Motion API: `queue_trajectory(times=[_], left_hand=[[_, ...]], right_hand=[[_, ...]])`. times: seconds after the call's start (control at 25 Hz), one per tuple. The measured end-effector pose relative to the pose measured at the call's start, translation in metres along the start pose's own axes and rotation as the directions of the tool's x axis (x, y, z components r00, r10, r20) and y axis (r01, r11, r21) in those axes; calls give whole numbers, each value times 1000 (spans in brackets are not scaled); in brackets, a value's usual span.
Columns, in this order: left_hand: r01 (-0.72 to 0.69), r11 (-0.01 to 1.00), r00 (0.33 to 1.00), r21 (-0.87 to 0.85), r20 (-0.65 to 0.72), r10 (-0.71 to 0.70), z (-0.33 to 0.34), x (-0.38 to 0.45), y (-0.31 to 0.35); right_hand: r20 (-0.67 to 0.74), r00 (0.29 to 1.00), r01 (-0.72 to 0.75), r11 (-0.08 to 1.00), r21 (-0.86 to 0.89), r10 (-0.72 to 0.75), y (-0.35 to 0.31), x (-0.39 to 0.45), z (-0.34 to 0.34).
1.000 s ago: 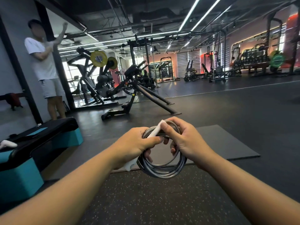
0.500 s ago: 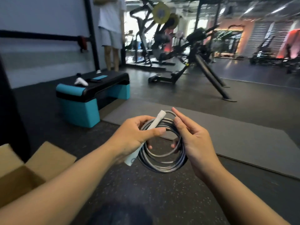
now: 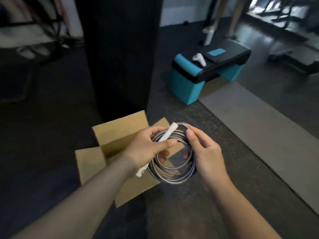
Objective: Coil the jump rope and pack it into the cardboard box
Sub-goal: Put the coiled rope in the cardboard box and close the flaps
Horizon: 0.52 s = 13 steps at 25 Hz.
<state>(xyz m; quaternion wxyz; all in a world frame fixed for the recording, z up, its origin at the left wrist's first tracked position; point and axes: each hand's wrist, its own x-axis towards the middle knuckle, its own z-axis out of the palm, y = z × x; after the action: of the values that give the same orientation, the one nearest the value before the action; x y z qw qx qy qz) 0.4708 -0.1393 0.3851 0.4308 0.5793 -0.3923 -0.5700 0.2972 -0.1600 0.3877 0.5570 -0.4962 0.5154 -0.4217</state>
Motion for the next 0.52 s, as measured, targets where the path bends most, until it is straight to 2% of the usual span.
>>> queue_trajectory(times=[0.24,0.52], left_hand=[[152,981,979,-118,-119,-166,-101,-3,2],[220,949,926,-226,-258,-276,-134,31,-39]], right_hand=[[171,971,-154,985,-82,166,-14,34,107],[295,907,-260,951,-166,300,30,86,144]])
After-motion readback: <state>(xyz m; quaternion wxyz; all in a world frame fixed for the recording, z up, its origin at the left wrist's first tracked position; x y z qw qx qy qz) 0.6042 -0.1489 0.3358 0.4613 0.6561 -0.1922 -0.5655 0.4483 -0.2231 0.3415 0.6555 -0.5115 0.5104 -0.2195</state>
